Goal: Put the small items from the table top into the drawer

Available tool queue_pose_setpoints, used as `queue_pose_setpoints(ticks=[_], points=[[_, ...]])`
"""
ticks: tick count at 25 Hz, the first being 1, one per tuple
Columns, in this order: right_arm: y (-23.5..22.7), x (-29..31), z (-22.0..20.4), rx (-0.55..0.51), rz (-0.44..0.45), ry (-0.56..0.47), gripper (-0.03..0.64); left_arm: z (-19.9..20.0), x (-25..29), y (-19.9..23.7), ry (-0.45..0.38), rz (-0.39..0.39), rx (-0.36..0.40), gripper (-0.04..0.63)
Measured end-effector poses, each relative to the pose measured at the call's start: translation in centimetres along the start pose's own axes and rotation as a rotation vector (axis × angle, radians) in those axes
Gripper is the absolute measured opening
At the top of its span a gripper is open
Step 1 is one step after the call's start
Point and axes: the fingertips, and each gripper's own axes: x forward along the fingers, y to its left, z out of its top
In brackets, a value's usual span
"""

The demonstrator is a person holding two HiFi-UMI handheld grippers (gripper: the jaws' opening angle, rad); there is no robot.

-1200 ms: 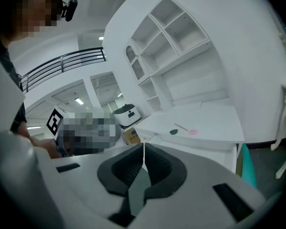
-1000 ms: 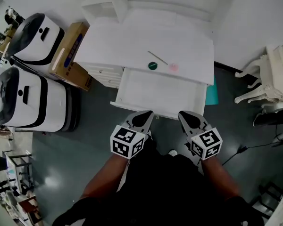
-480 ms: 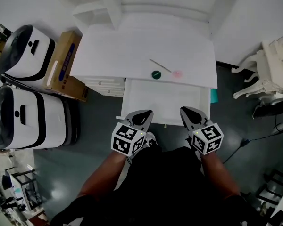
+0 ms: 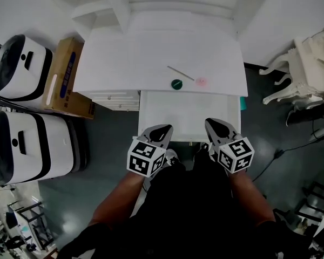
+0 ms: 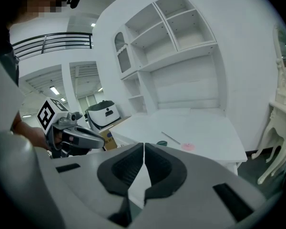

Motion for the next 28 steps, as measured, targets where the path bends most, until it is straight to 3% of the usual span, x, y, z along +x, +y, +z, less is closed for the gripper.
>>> queue_pose_setpoints(ticks=[12, 28], points=[[-1.8, 1.2, -0.9, -0.034, -0.009, 0.061, 0.028, 0.0, 0.9, 1.0, -0.023, 0.030, -0.042, 0.003], [-9.3, 6.6, -0.8, -0.122, -0.038, 0.137, 0.028, 2.0, 3.5, 1.7, -0.010, 0.103, -0.057, 0.003]])
